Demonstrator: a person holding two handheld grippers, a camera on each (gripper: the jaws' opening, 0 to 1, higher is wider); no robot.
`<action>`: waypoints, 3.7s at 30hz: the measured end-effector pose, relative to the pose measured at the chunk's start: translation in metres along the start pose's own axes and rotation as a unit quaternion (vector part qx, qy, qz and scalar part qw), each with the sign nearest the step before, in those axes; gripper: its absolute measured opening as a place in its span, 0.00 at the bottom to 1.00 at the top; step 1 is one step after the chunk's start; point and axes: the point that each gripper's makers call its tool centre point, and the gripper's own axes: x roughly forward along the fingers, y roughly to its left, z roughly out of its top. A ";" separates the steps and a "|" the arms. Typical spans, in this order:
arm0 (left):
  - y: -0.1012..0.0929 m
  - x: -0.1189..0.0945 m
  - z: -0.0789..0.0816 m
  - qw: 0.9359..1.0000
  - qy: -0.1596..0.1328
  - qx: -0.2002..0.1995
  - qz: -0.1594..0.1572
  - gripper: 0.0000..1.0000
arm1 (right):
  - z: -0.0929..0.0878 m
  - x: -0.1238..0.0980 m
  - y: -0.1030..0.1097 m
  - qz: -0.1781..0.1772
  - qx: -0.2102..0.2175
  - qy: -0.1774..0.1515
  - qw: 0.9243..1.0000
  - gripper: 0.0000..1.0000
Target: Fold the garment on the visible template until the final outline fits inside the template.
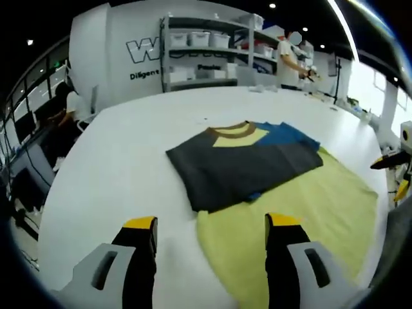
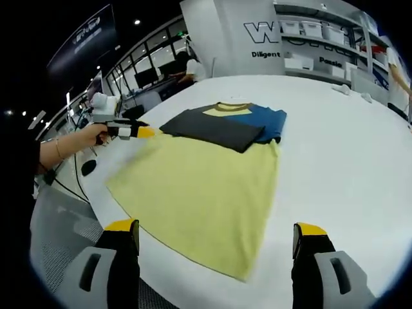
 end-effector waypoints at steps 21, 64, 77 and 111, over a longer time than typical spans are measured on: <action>-0.037 -0.055 -0.040 0.999 0.037 0.013 -0.030 0.99 | -0.024 0.002 0.010 0.008 -0.009 0.045 0.999 0.88; -0.072 -0.112 -0.127 0.973 0.203 -0.102 -0.036 0.31 | -0.055 -0.003 -0.028 -0.081 -0.002 0.094 0.992 0.19; -0.066 -0.110 -0.134 0.968 0.218 -0.126 -0.006 0.10 | -0.058 0.000 -0.033 -0.083 -0.006 0.092 0.992 0.02; -0.084 -0.134 -0.152 0.961 0.270 -0.034 -0.050 0.02 | -0.085 -0.025 -0.017 -0.040 -0.018 0.157 0.987 0.00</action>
